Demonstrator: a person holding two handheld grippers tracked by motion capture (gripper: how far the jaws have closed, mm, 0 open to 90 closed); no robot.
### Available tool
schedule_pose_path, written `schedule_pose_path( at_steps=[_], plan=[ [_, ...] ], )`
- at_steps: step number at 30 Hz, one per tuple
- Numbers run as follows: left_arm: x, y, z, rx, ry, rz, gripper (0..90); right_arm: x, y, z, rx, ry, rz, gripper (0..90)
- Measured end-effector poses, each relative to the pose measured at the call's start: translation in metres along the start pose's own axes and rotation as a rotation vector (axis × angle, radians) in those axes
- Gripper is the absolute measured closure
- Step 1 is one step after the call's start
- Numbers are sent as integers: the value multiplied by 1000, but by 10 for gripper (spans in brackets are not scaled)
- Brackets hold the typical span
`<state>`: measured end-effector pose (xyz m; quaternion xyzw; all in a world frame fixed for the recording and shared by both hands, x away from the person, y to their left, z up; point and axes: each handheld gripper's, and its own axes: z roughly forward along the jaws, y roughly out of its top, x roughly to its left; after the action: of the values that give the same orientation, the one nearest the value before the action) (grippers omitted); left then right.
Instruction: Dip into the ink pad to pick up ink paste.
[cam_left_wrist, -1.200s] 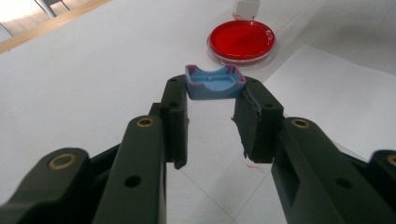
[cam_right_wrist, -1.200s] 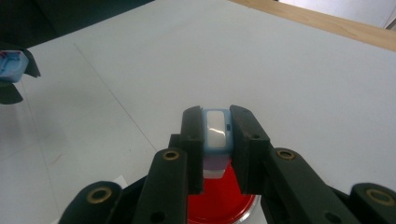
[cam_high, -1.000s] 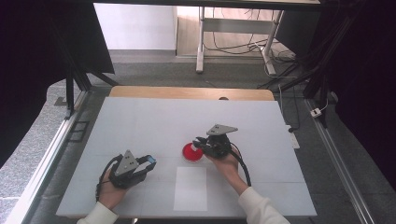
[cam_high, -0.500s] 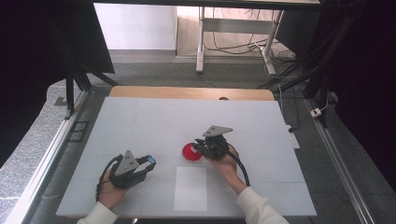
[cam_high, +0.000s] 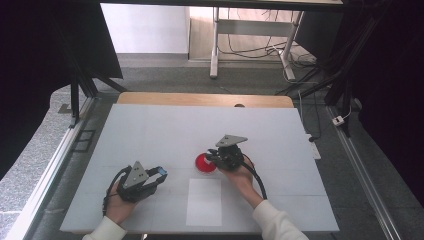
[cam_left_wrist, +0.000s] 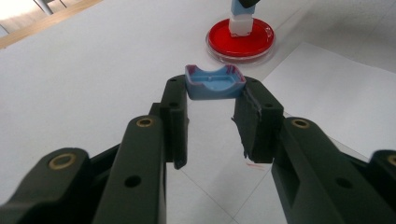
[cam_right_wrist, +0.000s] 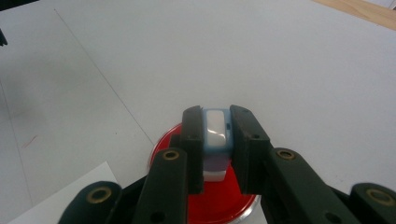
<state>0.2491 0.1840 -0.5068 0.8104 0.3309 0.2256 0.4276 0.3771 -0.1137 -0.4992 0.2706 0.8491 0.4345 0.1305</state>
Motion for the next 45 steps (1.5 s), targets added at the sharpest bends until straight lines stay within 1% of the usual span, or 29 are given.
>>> schedule_pose_path(
  at_steps=[9,12,14,22,30,32,39,41,43,45],
  plan=[
    [0,0,0,1,0,2,654,0,-1,2,11,2,-2,754],
    [-1,0,0,0,2,4,654,3,-1,4,14,-11,-23,754],
    [-1,0,0,0,1,3,654,6,0,4,24,-29,-38,754],
    [-1,0,0,-2,4,-2,653,4,-2,5,17,-16,-29,756],
    [-1,0,-1,-1,6,0,653,9,-2,4,28,-37,-66,757],
    [-2,0,0,-1,5,0,653,9,-2,4,30,-38,-67,757],
    [-2,1,0,-1,2,5,654,9,-2,4,23,-48,-61,755],
    [-1,0,0,-2,2,4,653,8,-2,4,16,-37,-45,755],
    [-1,0,0,-2,4,3,653,5,-1,1,-7,-24,-17,754],
    [-1,0,0,-3,4,-2,653,3,-1,0,-4,-17,2,754]
  ],
)
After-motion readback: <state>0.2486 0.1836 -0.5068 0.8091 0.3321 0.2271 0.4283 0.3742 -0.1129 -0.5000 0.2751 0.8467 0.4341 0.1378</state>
